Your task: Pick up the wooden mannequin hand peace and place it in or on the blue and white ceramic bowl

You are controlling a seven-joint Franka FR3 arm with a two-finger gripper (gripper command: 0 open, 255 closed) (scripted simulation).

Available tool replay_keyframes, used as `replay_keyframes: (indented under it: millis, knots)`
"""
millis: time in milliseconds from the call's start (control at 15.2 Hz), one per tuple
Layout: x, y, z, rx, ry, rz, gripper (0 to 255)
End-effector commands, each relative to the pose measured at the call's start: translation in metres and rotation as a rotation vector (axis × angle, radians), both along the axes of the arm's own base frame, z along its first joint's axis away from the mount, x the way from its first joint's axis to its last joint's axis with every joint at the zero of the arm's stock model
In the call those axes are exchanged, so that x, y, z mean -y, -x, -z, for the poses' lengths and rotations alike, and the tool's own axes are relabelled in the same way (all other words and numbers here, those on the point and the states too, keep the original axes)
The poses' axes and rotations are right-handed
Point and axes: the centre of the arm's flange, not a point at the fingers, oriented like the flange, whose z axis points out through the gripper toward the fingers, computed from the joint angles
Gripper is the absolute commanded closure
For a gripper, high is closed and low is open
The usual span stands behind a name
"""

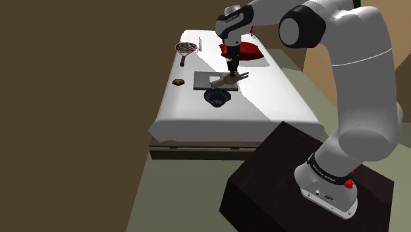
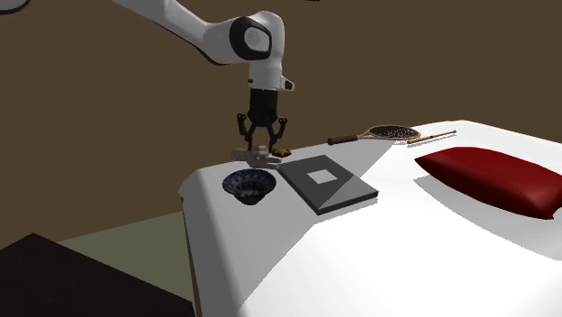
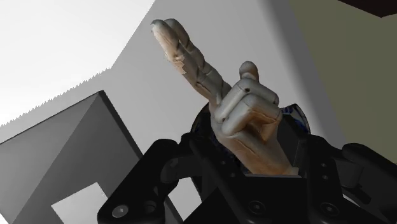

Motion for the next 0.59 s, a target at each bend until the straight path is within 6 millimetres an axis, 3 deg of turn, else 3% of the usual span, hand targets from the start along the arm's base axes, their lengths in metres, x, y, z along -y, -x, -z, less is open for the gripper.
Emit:
replay_keyframes:
  millis: [0,132,528]
  knots:
    - [-0.024,-0.020,-0.002,0.000,0.000,0.001,255]
    - [-0.047,-0.041,-0.006,0.000,0.000,0.001,255]
    - [-0.047,-0.041,0.026,0.000,0.000,0.001,255]
